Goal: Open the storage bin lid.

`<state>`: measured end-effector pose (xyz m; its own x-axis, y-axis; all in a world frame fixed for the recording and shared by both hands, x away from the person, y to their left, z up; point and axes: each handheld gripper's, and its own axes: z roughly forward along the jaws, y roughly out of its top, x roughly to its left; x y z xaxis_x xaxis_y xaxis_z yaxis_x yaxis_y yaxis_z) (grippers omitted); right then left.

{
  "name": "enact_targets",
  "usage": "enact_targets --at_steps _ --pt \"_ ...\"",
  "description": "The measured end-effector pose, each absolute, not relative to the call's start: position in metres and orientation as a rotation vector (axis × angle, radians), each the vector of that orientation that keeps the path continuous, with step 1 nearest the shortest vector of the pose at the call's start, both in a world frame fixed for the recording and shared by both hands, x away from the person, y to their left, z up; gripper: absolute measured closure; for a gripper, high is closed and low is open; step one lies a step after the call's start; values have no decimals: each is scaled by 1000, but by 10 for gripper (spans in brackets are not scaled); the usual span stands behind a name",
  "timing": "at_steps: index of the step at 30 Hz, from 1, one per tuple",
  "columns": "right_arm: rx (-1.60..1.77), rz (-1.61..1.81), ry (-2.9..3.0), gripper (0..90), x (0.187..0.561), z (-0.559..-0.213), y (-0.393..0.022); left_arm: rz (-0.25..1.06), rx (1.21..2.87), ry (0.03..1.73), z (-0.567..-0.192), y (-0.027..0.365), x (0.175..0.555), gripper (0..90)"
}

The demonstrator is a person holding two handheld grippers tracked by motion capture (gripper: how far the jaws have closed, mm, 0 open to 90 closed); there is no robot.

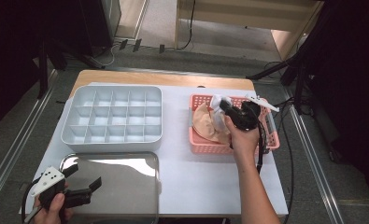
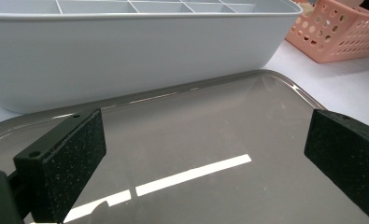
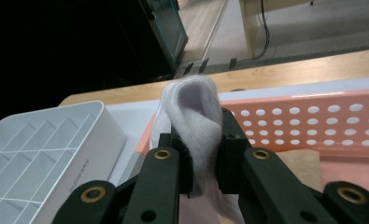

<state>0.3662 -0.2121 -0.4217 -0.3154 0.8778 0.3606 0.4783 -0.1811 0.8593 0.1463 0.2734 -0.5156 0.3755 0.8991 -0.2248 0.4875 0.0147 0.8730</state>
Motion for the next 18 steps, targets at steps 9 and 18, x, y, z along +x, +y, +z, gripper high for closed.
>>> enact_targets --at_steps 9,18 --pt "1488 1526 1674 817 342 -428 -211 511 1631 1252 -516 272 146 0" --pt "1457 1557 1651 817 328 -424 -210 516 1639 1250 -517 271 146 0"
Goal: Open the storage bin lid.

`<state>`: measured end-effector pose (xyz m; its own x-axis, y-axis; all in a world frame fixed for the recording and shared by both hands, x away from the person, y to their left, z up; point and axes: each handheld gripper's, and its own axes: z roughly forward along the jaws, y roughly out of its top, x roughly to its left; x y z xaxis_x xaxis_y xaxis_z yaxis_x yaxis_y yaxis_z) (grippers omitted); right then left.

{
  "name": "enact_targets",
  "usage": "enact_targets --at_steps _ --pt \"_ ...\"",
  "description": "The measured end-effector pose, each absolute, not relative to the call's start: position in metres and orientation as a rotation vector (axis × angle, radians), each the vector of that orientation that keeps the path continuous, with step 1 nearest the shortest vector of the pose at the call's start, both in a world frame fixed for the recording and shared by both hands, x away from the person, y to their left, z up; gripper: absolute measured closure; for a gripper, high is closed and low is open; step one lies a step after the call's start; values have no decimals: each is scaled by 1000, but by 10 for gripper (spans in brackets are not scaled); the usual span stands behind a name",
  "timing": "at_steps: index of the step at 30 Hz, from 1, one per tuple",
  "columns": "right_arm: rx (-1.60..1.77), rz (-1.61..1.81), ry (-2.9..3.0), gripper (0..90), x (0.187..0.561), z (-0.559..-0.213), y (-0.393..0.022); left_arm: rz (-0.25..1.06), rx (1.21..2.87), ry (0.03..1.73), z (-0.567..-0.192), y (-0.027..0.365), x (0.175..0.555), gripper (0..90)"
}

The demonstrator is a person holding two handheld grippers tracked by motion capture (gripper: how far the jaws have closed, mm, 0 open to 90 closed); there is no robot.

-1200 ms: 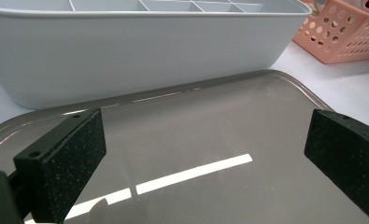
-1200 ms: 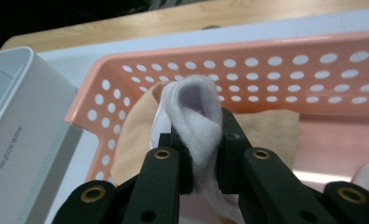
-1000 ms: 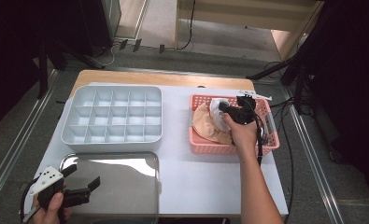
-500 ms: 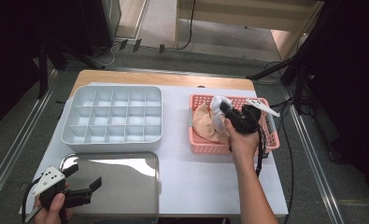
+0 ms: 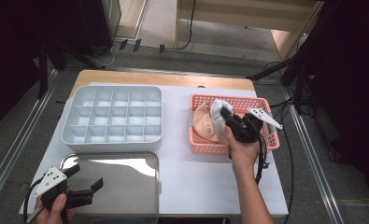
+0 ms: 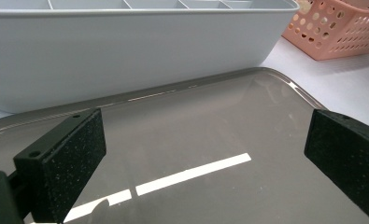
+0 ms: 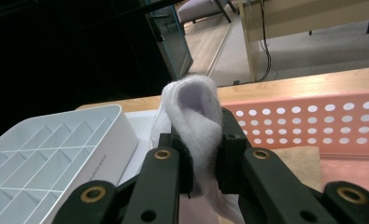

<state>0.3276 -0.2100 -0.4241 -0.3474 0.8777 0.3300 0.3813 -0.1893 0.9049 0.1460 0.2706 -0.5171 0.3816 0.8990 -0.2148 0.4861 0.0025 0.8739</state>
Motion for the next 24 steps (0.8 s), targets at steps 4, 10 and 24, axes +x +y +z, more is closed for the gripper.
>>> enact_targets --at_steps 4,10,24 --pt "1426 1574 1643 817 321 -420 -208 522 1637 1254 -517 271 146 0" --pt "1392 1606 1633 817 309 -411 -207 519 1635 1251 -517 271 146 0" --pt "1355 1658 1634 817 261 -409 -207 513 1635 1237 -515 265 144 0"
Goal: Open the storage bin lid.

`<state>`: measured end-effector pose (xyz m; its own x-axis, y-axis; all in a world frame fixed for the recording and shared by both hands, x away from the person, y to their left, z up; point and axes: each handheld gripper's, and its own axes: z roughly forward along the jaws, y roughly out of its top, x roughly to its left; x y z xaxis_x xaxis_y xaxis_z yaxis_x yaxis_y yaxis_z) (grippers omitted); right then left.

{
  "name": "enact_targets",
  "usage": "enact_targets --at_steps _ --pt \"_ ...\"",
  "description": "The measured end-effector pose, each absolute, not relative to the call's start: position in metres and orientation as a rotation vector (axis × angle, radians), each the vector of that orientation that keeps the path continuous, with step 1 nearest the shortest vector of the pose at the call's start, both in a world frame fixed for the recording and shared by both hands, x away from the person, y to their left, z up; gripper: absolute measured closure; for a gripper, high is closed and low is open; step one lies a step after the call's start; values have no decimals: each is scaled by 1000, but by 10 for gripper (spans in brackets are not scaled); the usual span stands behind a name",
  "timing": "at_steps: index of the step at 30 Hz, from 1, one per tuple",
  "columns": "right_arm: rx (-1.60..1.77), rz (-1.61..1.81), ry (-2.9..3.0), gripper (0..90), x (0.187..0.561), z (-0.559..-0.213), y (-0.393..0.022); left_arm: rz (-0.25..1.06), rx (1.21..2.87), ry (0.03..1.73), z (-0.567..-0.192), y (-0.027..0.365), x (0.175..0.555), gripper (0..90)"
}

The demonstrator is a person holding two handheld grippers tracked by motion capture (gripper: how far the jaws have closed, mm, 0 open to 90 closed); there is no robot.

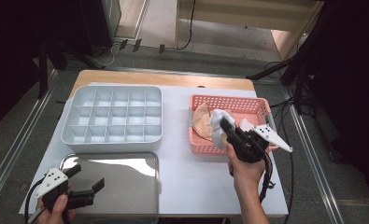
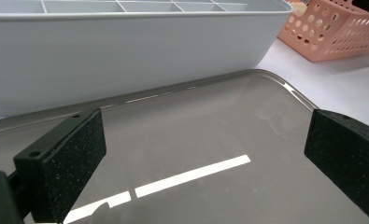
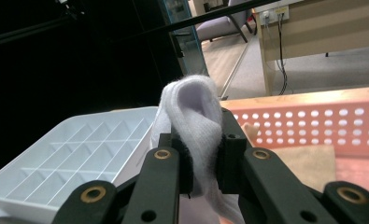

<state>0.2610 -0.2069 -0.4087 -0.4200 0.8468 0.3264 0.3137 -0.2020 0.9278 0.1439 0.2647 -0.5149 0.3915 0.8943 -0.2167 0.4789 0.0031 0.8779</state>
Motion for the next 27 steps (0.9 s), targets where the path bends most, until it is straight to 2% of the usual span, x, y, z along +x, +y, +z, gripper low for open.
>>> enact_targets --at_steps 14,27 --pt "1362 1678 1685 817 203 -443 -206 513 1628 1234 -515 259 142 0" --pt "1417 1494 1765 811 192 -504 -190 487 1668 1207 -518 252 143 0"
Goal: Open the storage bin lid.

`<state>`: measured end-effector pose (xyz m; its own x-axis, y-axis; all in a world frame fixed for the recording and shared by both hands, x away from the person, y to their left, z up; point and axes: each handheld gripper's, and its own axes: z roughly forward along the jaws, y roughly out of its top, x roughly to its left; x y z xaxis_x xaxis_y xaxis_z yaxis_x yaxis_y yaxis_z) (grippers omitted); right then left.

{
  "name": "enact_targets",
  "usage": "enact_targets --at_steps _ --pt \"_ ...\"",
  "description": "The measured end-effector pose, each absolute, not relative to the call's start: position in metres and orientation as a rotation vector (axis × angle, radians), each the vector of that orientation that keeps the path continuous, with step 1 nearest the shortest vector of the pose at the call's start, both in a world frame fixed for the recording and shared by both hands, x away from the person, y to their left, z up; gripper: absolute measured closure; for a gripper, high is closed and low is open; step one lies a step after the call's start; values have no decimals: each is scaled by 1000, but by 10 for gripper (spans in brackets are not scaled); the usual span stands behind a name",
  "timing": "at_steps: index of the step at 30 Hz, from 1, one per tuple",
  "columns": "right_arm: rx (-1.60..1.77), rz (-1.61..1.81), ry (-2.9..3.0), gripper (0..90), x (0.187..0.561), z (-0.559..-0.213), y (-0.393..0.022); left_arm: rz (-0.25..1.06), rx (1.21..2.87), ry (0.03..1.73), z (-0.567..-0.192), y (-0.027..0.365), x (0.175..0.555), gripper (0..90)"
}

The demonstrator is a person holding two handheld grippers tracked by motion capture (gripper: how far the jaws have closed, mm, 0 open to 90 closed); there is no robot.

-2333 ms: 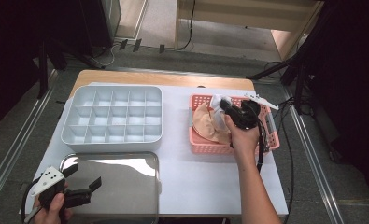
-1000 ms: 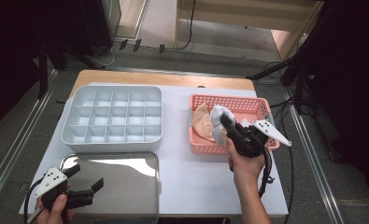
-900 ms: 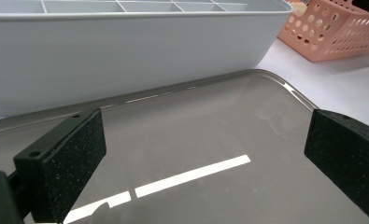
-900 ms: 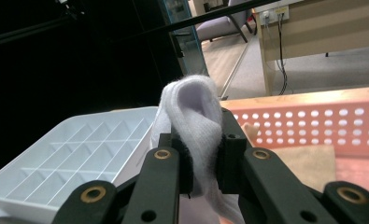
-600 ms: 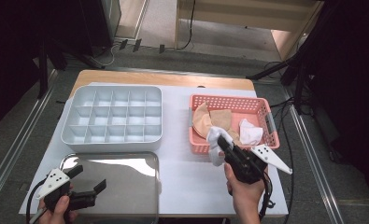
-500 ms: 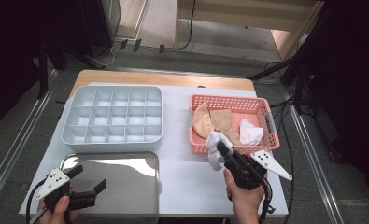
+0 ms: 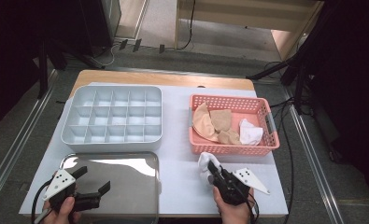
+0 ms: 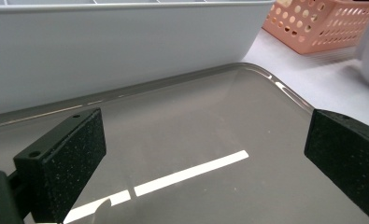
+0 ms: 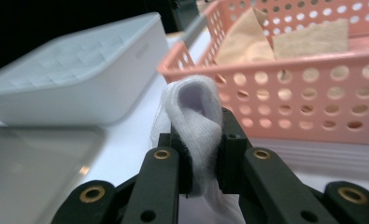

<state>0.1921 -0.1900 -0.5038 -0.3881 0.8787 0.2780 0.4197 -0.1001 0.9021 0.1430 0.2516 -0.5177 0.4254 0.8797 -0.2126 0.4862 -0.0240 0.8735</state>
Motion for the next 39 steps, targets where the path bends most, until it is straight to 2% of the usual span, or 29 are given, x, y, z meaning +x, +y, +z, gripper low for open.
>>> enact_targets --at_steps 3,10,16,21,33,36,39 --pt "1438 1458 1779 782 194 -510 -186 484 1659 1199 -516 250 142 0" --pt "1392 1513 1851 476 189 -508 -171 476 1675 1170 -515 248 139 0" --pt "1331 1542 1857 357 182 -496 -169 473 1678 1156 -514 248 137 0" --pt "1336 1545 1821 315 183 -486 -180 470 1672 1158 -514 248 138 0" --pt "1417 1525 1675 315 193 -464 -222 474 1658 1174 -514 250 138 0" --pt "1446 1494 1648 380 200 -455 -234 474 1655 1177 -514 250 138 0" --pt "1486 1443 1644 405 211 -447 -245 475 1651 1183 -514 252 139 0"
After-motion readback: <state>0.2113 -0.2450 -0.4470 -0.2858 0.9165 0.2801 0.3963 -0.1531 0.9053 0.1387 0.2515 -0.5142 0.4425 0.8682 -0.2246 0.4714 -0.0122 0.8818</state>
